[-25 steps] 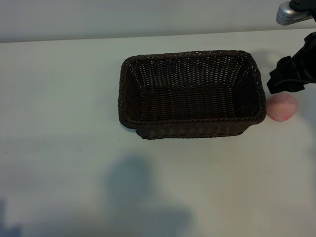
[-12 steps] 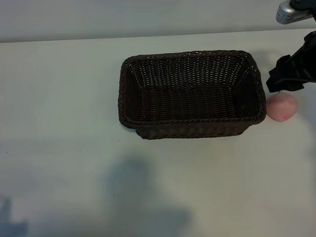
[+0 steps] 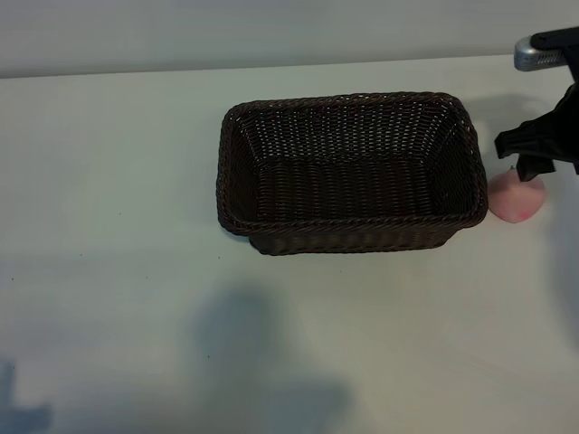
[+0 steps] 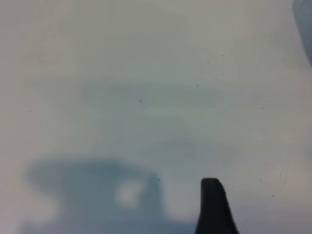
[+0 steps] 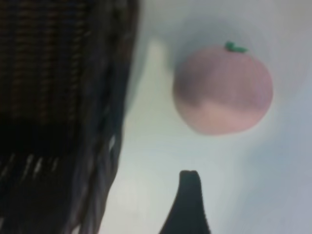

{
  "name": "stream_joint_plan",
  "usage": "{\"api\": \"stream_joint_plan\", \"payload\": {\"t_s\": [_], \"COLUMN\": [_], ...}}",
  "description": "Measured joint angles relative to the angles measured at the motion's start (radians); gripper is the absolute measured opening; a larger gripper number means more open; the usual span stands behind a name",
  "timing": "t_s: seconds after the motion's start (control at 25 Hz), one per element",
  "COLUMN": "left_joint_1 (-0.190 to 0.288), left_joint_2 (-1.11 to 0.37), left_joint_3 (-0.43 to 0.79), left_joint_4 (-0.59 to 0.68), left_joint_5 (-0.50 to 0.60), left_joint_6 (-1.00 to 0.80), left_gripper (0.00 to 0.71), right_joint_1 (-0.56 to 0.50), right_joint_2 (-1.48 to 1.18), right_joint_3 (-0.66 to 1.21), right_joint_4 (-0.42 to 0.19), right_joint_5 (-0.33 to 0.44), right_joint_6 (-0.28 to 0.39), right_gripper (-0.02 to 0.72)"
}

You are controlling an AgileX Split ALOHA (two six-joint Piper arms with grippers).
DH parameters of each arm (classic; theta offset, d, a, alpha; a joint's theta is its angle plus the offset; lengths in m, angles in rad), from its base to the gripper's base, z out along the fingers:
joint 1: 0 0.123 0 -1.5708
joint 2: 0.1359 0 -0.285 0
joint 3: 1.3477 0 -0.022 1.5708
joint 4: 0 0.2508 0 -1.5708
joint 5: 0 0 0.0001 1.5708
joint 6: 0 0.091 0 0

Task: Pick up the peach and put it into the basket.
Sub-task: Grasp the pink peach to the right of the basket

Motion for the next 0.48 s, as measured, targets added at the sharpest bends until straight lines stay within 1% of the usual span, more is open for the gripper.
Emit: {"api": "stream_joint_plan", "payload": {"t_s": [0.08,0.2,0.48], "left_joint_1": [-0.007,-0.016,-0.019], "left_joint_2": [0.000,0.000,0.000], "left_joint_3": [0.000,0.000,0.000], "left_joint_4": [0.000,-0.002,-0.002], "left_joint_5": [0.000,0.000,-0.002], "left_joint_6": [0.000,0.000,0.000], "left_gripper": [0.460,0.449,0.438], "right_joint_1": [0.000,0.000,0.000], "right_joint_2": [0.037,0.080,0.162], "right_joint_3": [0.000,0.000,0.000], "right_joint_4": [-0.001,0.012,0.012], "right_joint_5": [-0.040,-0.095,-0.148], "right_joint_6": [0.029,0.041,0.039], "right_gripper": [0.594,0.594,0.594]}}
